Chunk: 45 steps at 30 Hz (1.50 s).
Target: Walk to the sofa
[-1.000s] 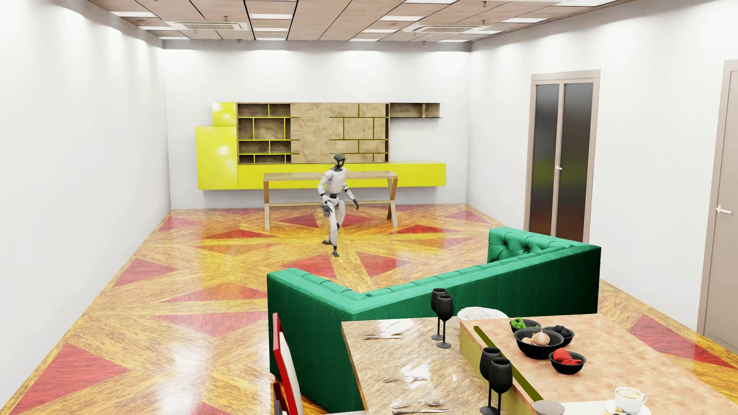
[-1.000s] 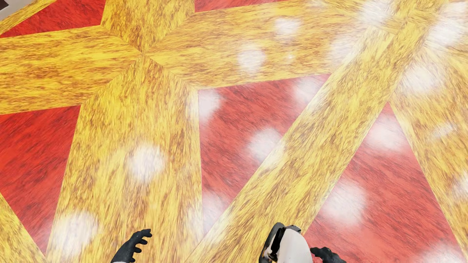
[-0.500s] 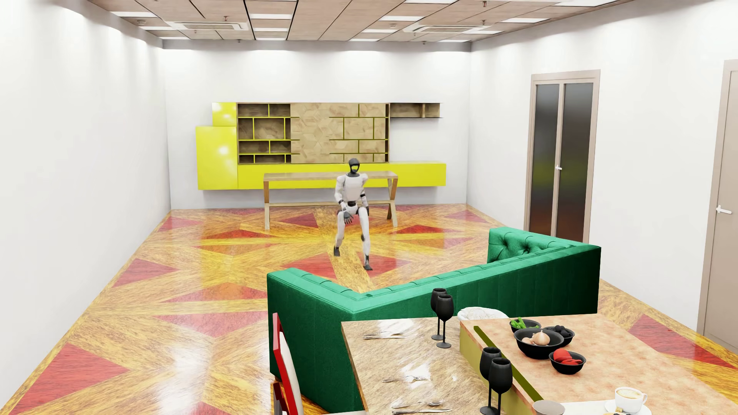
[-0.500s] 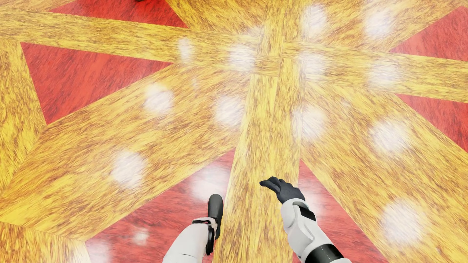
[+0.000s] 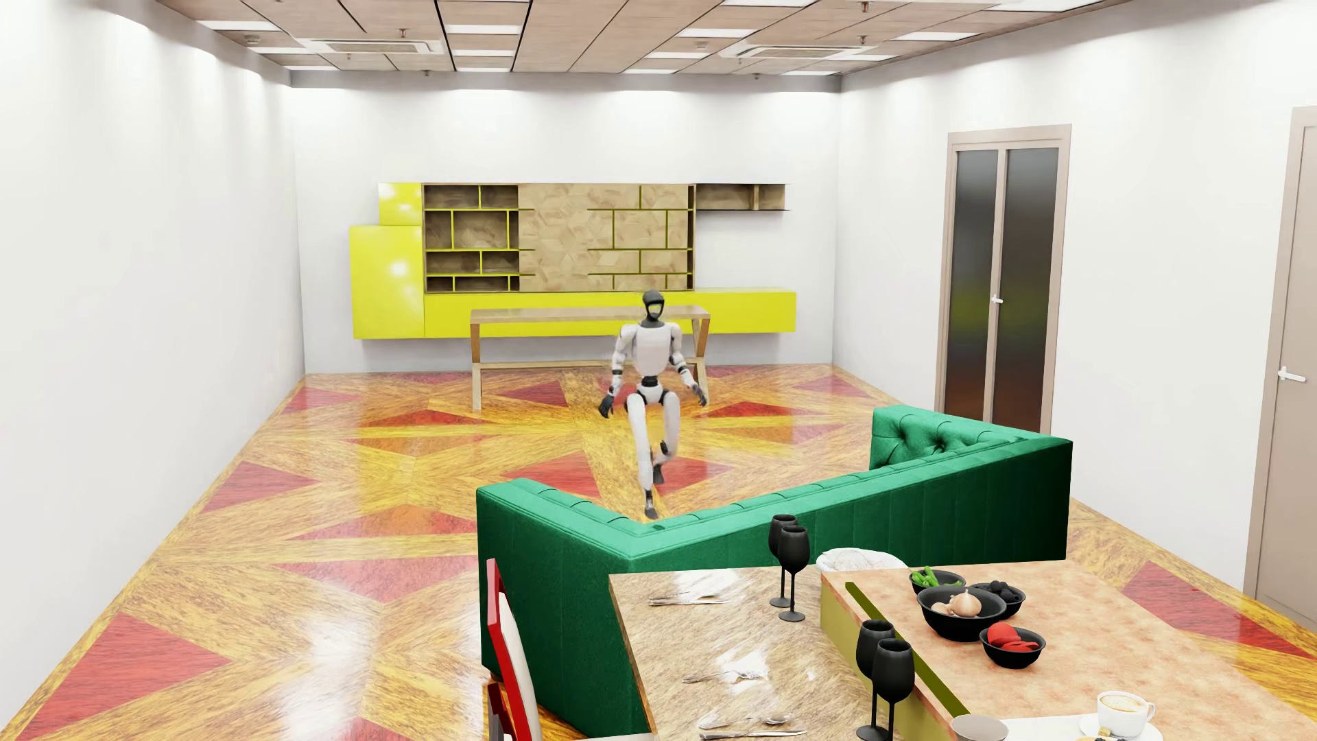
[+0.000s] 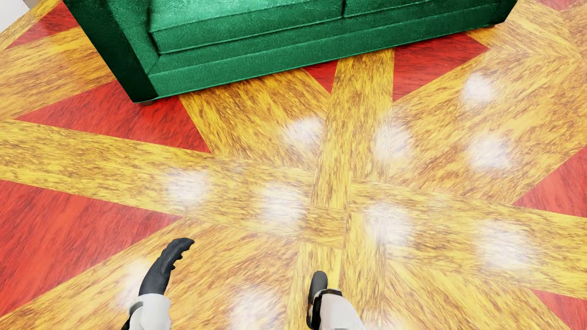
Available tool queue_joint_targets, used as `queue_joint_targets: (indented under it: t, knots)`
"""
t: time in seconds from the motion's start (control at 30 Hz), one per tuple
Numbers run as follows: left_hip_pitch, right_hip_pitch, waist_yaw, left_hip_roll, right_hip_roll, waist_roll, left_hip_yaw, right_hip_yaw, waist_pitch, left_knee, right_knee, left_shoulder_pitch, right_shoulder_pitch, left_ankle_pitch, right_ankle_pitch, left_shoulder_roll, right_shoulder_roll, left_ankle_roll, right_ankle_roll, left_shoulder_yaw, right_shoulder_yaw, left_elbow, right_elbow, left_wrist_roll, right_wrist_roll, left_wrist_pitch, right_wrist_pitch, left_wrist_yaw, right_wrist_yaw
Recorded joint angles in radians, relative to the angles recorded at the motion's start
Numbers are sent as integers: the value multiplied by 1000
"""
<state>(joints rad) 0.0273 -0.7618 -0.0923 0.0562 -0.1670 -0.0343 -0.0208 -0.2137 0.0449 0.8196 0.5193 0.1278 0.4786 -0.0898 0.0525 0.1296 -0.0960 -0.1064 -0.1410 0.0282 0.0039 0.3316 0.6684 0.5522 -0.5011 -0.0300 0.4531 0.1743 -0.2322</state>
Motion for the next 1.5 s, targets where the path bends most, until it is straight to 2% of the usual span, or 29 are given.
queue_joint_targets:
  t: [0.03,0.07,0.1,0.2,0.23,0.3,0.37,0.4,0.43,0.47,0.5,0.53,0.57,0.63,0.73,0.8,0.83,0.87,0.9,0.93,0.97,1.03,1.1,1.13,1.17,1.23,1.33,1.4,1.5]
  knots:
    - [-104,29,0,68,16,15,21,-22,7,245,115,40,-41,200,-98,6,18,-35,14,19,31,4,50,-8,-12,31,17,6,56]
    - [-221,85,14,139,50,33,42,-39,13,428,161,64,-100,196,-186,2,15,-7,18,34,89,41,102,4,-29,77,13,4,162]
    - [-341,170,38,154,98,50,47,-43,14,525,137,76,-170,100,-242,-9,-3,90,22,42,157,111,141,26,-56,133,-9,-6,263]
    - [-584,467,113,128,228,63,151,47,-5,333,-50,143,-398,-76,-335,-47,-74,81,45,49,366,345,154,104,-182,292,-93,-157,319]
    - [-639,545,136,112,251,59,177,84,-15,173,-68,196,-483,-91,-383,-42,-88,60,44,49,434,380,130,129,-219,299,-121,-246,302]
    - [-692,680,179,57,265,50,143,180,-31,-281,-65,318,-631,-54,-507,-53,-101,24,52,86,506,372,28,155,-230,277,-183,-358,263]
    - [-661,842,212,48,250,51,72,271,-43,-654,-37,449,-671,-94,-616,-115,-84,-57,68,189,450,341,-119,138,-129,283,-246,-287,165]
    - [-651,892,222,67,221,58,146,262,-45,-614,45,491,-649,7,-596,-151,-84,-65,74,226,403,351,-192,129,-62,296,-279,-241,107]
    - [-687,889,231,53,167,57,153,248,-38,-422,220,508,-617,194,-480,-181,-103,33,121,234,360,380,-258,137,-18,312,-299,-221,63]
    - [-717,828,233,42,116,48,173,239,-25,-213,467,502,-580,96,-291,-192,-114,94,207,223,317,415,-302,161,0,330,-298,-227,29]
    - [-708,714,232,36,61,36,190,230,-11,-87,723,474,-546,-15,-163,-185,-102,116,265,206,275,437,-307,193,3,342,-271,-246,-5]
    - [-657,578,223,27,-26,21,211,211,0,-65,896,431,-531,-82,-186,-172,-76,109,237,193,254,428,-262,222,-1,340,-214,-256,-32]
    - [-585,446,204,11,-87,5,228,190,7,-108,965,386,-536,-108,-212,-156,-61,105,131,187,273,389,-176,250,-13,319,-139,-235,-20]
    - [-449,277,160,-31,-99,-14,225,105,8,-216,852,304,-539,-110,-256,-120,-103,109,21,177,408,276,26,273,-66,212,-55,-112,164]
    - [-282,188,128,-83,-7,-14,175,118,-8,-272,306,176,-434,-236,-230,-61,-205,116,141,109,504,136,179,155,-70,40,-71,-61,386]
    - [-230,224,122,-96,-27,-20,122,110,-19,-182,-79,93,-320,-375,-46,-25,-228,96,117,65,485,42,181,68,-50,-14,-50,-88,353]
    - [-246,222,118,-73,-40,-20,85,66,-15,-65,-38,57,-255,-429,5,-2,-210,76,108,60,453,-9,174,44,-29,-28,-50,-84,290]
    - [-292,226,114,-47,-50,-12,42,17,-8,100,67,33,-215,-402,-72,10,-173,53,97,64,416,-44,189,31,1,-38,-41,-56,220]
    - [-347,239,107,-39,-50,1,1,-4,-3,245,134,17,-215,-279,-130,-3,-137,31,104,74,393,-39,226,20,28,-29,-16,-4,182]
    - [-391,276,99,-17,-45,14,-3,-25,-4,329,133,6,-238,-172,-162,-37,-118,-59,113,90,401,11,269,19,33,7,11,42,200]
    - [-418,326,93,31,-32,24,18,-47,-10,347,86,-11,-270,-179,-168,-64,-110,-95,121,95,443,92,294,35,9,74,21,48,263]
    - [-441,425,88,115,2,38,90,-77,-26,249,-41,-50,-332,-260,-156,-58,-122,19,131,25,506,269,244,142,-49,185,-15,-112,337]
    - [-430,464,89,137,18,46,130,-79,-38,1,-78,-59,-380,-291,-177,-40,-122,11,142,-22,459,393,135,243,-42,190,-76,-279,259]
    - [-406,470,88,138,24,51,147,-74,-42,-181,-75,-48,-402,-232,-195,-57,-127,-22,147,9,415,421,86,241,-29,210,-122,-267,210]
    - [-372,477,87,139,26,58,187,-69,-47,-285,-86,-32,-427,-163,-202,-82,-128,22,151,58,373,439,36,219,-9,231,-147,-203,165]
    - [-337,488,91,145,30,72,205,-67,-51,-318,-79,-5,-452,-178,-209,-115,-95,32,162,113,244,497,-42,196,32,269,-163,-103,74]
    - [-282,520,95,125,15,72,232,-54,-57,-372,-97,28,-469,-164,-214,-94,-17,38,181,73,101,541,-86,231,68,288,-166,-229,-52]
    - [-221,546,99,97,3,65,262,-37,-64,-461,-135,64,-491,-160,-225,-69,-31,46,193,56,178,492,-63,235,22,246,-171,-233,-6]
    - [-175,554,111,62,-21,51,287,-17,-72,-539,-151,85,-492,-156,-241,-78,-63,49,209,92,310,463,29,203,-30,242,-170,-120,165]
